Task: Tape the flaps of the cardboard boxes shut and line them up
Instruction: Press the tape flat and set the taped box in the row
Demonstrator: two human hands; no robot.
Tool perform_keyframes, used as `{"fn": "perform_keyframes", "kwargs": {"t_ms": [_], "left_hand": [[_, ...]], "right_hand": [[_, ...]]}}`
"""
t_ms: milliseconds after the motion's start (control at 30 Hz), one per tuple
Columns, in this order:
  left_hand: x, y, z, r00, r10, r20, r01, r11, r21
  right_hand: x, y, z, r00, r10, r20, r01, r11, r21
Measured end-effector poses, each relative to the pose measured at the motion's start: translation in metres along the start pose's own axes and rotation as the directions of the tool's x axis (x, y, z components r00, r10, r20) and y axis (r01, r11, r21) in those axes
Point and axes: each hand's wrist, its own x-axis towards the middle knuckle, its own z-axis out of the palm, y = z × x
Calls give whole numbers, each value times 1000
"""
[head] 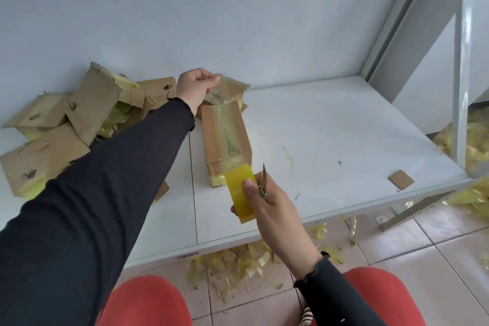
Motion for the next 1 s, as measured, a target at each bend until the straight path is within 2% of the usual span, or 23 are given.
{"fn": "perform_keyframes", "kwargs": {"t_ms": [367,467,633,767,900,1000], "left_hand": [[14,-53,9,993,-119,3,119,992,33],[14,-53,4,975,-221,28,218,972,90],[5,-57,-15,895,-423,141,389,895,217],[-11,-75,-24,789,-579,207,556,815,160],[-13,-71,-24,708,-643,292,629,762,153],[-14,-62,-21,681,-650,337,628,755,188]], "right_hand": [[21,21,5,990,141,10,-141,990,-3],[23,23,3,989,148,16,-147,988,-53],[3,34,-17,984,172,46,-169,983,-69],[-8,45,-31,984,163,70,-153,980,-130],[1,52,-33,973,188,136,-180,981,-69],[6,57,-32,970,187,156,-181,982,-53]]}}
